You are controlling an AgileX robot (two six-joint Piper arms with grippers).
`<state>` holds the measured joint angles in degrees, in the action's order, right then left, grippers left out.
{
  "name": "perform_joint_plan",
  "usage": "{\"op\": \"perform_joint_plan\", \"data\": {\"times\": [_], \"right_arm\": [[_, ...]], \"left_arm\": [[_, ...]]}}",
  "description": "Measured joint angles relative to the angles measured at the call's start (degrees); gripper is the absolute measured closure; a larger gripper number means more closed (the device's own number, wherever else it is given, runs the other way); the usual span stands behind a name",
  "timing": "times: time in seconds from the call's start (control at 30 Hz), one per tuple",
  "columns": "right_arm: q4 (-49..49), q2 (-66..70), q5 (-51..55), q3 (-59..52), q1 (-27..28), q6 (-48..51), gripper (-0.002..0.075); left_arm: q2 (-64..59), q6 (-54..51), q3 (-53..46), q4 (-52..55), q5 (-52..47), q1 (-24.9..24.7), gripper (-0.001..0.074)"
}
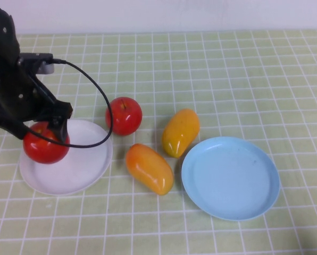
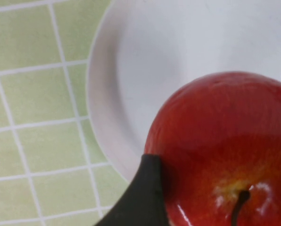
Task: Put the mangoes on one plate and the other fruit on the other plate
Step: Put one type of fruit in the left plate
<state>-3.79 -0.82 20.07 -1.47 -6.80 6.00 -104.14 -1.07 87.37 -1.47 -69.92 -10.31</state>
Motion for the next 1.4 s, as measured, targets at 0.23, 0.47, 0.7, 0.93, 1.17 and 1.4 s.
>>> {"op": "perform_joint_plan", "data": {"times": [0.23, 0.47, 0.7, 0.93, 1.17, 1.4], "right_arm": [[0.00, 0.00, 0.00, 0.00, 0.00, 0.00, 0.0741], [0.00, 0.00, 0.00, 0.00, 0.00, 0.00, 0.0742], [0.00, 0.00, 0.00, 0.00, 0.00, 0.00, 0.0741], [0.00, 0.00, 0.00, 0.00, 0.00, 0.00, 0.0742], [0.00, 0.00, 0.00, 0.00, 0.00, 0.00, 0.0741], [0.00, 0.00, 0.00, 0.00, 0.00, 0.00, 0.0742]], "left_arm": [[0.22, 2.88, 1.13, 0.53, -0.13, 0.00, 0.0086], [1.02, 2.88, 1.49, 0.59, -0.13, 0.00, 0.0086], [1.11, 5.72, 2.09, -0.91, -0.17, 0.00, 0.0086], [1.11, 4.99, 2.09, -1.64, -0.17, 0.00, 0.0086], [1.11, 4.99, 2.09, -1.87, -0.17, 0.00, 0.0086], [1.11, 4.88, 2.09, -0.83, -0.17, 0.00, 0.0086]]}}
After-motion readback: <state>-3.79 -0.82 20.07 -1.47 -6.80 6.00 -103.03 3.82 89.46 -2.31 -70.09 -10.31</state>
